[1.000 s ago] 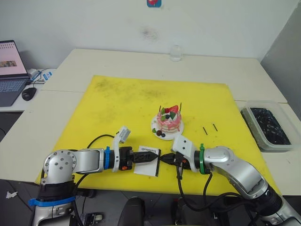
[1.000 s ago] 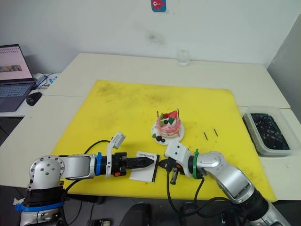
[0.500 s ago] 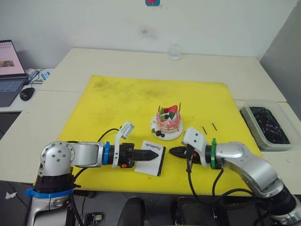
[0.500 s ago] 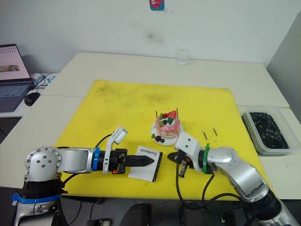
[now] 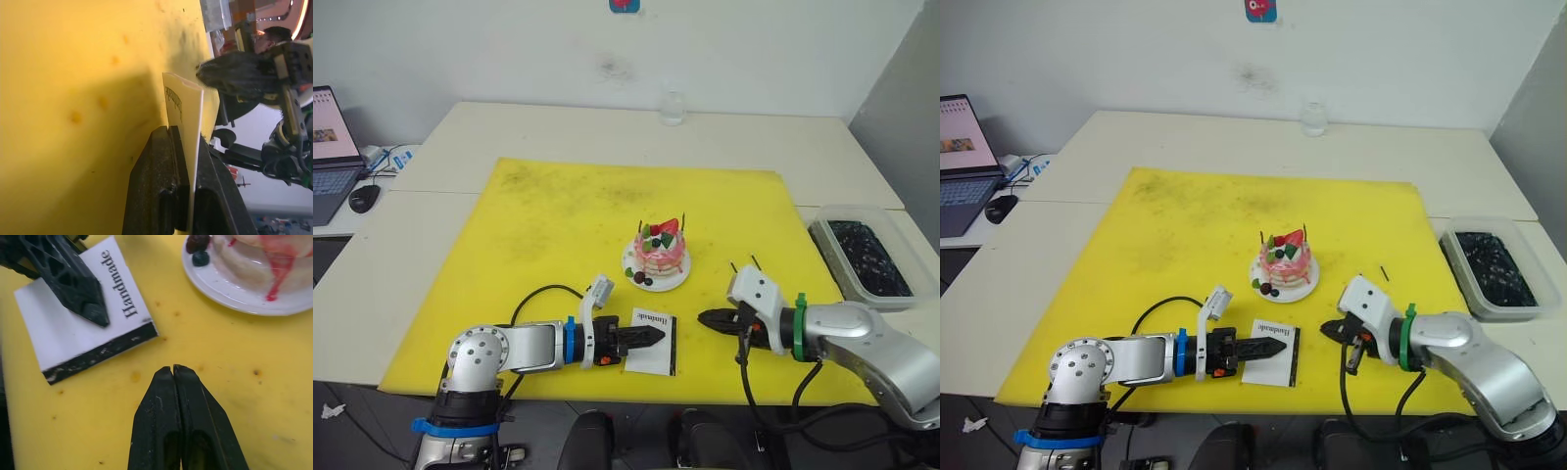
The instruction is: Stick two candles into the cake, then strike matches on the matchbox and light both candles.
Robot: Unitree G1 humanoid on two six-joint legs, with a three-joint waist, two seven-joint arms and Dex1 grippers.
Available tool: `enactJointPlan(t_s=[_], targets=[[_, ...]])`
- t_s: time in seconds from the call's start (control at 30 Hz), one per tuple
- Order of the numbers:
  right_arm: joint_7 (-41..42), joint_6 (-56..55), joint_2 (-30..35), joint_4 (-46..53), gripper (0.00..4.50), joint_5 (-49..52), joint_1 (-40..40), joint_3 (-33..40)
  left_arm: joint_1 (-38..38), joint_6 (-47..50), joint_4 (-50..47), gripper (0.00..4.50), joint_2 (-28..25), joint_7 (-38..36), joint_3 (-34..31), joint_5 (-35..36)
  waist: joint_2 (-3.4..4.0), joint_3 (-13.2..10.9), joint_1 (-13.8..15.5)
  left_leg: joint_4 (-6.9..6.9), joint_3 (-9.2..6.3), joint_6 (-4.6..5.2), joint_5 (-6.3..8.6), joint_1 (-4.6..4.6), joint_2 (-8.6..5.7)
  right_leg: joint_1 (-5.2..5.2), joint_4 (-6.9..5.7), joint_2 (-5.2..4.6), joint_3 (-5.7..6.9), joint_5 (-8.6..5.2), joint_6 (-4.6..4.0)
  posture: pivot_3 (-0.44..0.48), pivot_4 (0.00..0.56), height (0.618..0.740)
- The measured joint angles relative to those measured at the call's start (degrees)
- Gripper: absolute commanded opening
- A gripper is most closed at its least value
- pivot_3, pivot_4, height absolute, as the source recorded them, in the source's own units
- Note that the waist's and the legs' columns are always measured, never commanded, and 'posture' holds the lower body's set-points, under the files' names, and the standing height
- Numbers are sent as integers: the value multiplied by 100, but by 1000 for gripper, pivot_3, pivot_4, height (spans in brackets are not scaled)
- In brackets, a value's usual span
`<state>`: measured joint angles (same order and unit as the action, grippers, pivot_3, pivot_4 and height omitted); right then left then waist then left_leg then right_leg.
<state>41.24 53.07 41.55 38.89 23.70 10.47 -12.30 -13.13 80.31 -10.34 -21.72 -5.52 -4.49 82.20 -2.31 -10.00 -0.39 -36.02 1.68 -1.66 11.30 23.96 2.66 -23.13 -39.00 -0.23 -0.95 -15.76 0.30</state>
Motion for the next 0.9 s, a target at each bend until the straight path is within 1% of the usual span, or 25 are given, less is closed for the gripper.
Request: enactJointPlan(t_s=[0.03, 0.1, 0.13, 0.3, 0.33, 0.37, 0.57, 0.9], targets=[[-16, -26, -20, -13, 0, -25, 2, -85, 27, -24, -9, 31, 13, 11, 14, -6, 0, 0, 0, 0, 1, 0, 0, 1, -1, 0, 0, -1, -1, 0, 0, 0, 150, 740], [-34, -119, -62, -101, 0, -119, 19, -267, 49, -40, -15, 593, 3, 4, 27, -10, 0, 0, 0, -1, 4, 0, 0, 1, -2, 1, 4, -1, -3, 0, 0, 0, 150, 740], [-34, -166, -78, -170, 0, -212, 43, -365, 59, -49, -16, 800, -15, -11, 38, -31, 0, 0, -1, 0, 7, 0, 0, 1, -2, 0, 4, -1, -5, 0, 0, 0, 150, 740], [-10, -529, -78, -485, 0, -584, 155, -775, 77, -53, -17, 2310, -46, -150, 64, -50, 0, 1, -7, 2, 0, 0, 0, 1, 0, -1, 5, 4, 1, -2, -3, 0, 150, 740], [-6, -577, -78, -509, 0, -629, 159, -814, 71, -48, -17, 2672, -47, -165, 65, -41, 0, 2, -7, 2, -1, 0, 0, 0, 0, 0, 4, 4, 2, -2, -3, 0, 150, 740], [-1, -646, -79, -540, 0, -683, 162, -858, 52, -40, -15, 2892, -48, -187, 67, -27, 0, 2, -7, 2, -1, 0, 0, -2, 1, 2, 3, 5, 2, -2, -3, 0, 150, 740], [25, -815, -104, -607, 0, -814, 169, -938, -40, -22, 161, 2892, -64, -201, 54, 41, -1, 7, -8, -1, -3, 0, 0, -13, 2, 9, 2, 4, 1, -3, -15, 0, 150, 740], [113, -865, -262, -642, 0, -903, 192, -969, -61, 35, 191, 2892, -69, -195, 49, 47, 0, 7, -10, 1, -4, 0, 0, -13, 3, 8, 2, 5, 2, 2, -7, 0, 150, 740]])
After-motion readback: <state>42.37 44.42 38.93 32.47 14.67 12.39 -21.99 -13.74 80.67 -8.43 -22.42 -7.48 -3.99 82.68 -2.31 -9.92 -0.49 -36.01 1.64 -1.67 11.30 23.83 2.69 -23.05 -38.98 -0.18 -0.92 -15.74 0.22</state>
